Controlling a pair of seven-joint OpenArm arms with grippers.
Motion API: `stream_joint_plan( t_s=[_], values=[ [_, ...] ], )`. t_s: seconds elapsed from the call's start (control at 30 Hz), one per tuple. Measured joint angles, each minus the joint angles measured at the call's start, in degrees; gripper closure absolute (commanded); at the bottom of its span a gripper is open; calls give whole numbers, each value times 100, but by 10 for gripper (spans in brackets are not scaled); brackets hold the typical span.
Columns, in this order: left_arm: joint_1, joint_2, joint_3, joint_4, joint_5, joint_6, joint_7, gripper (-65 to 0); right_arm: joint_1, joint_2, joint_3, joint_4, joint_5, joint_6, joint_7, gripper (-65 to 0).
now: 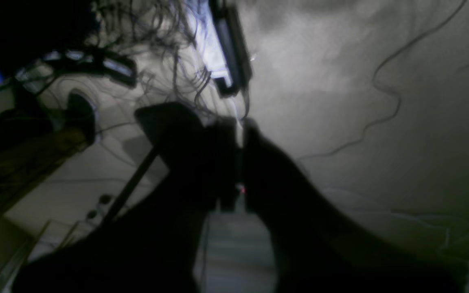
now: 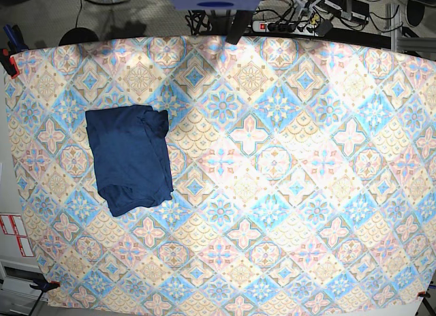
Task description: Fold the T-shirt properly
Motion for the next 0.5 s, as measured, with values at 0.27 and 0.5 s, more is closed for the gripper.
stream_joint_plan(
  t_s=[0.27,0.5],
  values=[
    [-341,107,435,-127,-7,9,-111,0,273,-376,-68,-411,11,0,540,-34],
    [-413,160,435,-94,0,0,-146,0,367,-942,7,-407,13,2,570,-34]
  ],
)
